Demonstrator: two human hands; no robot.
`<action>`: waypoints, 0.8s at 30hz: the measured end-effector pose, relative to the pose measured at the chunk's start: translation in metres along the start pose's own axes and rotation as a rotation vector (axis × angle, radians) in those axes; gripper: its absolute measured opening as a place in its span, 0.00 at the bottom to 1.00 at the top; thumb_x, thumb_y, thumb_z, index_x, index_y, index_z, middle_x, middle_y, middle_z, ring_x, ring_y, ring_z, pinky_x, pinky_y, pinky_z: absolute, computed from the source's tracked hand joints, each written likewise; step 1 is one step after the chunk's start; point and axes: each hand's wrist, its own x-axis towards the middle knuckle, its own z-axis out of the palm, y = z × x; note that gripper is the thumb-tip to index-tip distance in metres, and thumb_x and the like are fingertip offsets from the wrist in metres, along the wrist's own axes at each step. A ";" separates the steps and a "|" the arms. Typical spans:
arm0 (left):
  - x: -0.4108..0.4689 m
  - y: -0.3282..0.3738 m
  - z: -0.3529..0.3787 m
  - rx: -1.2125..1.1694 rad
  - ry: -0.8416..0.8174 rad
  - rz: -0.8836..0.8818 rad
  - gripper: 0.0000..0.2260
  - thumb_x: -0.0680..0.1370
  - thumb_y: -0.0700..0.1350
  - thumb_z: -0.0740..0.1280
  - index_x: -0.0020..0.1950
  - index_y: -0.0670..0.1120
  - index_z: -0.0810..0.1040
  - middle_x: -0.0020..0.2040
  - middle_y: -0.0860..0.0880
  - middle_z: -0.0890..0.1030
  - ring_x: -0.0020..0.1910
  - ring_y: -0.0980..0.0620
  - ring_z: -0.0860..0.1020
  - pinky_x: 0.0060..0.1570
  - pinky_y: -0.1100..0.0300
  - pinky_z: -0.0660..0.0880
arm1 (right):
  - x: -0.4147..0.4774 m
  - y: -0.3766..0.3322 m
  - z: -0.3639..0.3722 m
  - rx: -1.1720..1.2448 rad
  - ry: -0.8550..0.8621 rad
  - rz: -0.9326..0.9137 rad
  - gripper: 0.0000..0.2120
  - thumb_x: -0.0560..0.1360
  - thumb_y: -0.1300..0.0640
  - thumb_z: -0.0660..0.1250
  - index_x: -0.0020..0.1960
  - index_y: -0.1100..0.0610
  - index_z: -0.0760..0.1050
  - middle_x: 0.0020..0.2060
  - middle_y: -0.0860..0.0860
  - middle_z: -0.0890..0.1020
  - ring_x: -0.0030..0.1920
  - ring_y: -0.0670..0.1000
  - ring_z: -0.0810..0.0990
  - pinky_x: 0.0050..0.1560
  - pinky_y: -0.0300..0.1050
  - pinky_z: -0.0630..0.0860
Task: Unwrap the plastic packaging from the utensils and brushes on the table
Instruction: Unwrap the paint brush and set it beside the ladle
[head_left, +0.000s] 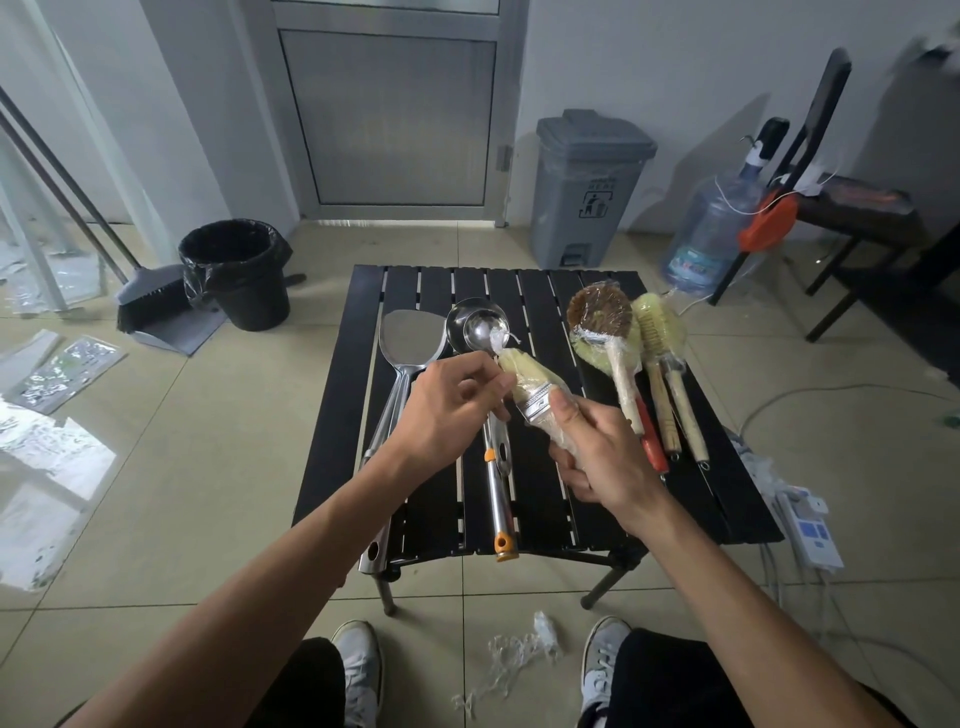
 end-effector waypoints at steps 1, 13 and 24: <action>0.000 0.000 0.000 0.005 0.004 0.008 0.08 0.83 0.43 0.70 0.47 0.41 0.82 0.40 0.49 0.85 0.40 0.50 0.86 0.49 0.49 0.83 | 0.000 0.000 -0.001 0.014 -0.004 0.011 0.22 0.81 0.38 0.61 0.57 0.57 0.78 0.30 0.53 0.70 0.22 0.46 0.65 0.20 0.36 0.60; -0.002 0.004 0.001 -0.016 -0.015 0.015 0.07 0.84 0.42 0.68 0.48 0.42 0.82 0.39 0.46 0.86 0.42 0.49 0.87 0.53 0.46 0.82 | 0.007 -0.001 -0.035 0.122 0.201 0.111 0.27 0.83 0.38 0.58 0.54 0.62 0.79 0.27 0.49 0.70 0.21 0.44 0.64 0.17 0.36 0.59; -0.002 0.001 0.010 -0.010 -0.143 -0.077 0.13 0.84 0.50 0.67 0.52 0.40 0.80 0.47 0.47 0.84 0.41 0.50 0.87 0.39 0.59 0.79 | -0.002 -0.005 -0.007 0.084 -0.057 0.037 0.17 0.82 0.37 0.59 0.48 0.45 0.82 0.27 0.49 0.70 0.21 0.46 0.63 0.18 0.36 0.59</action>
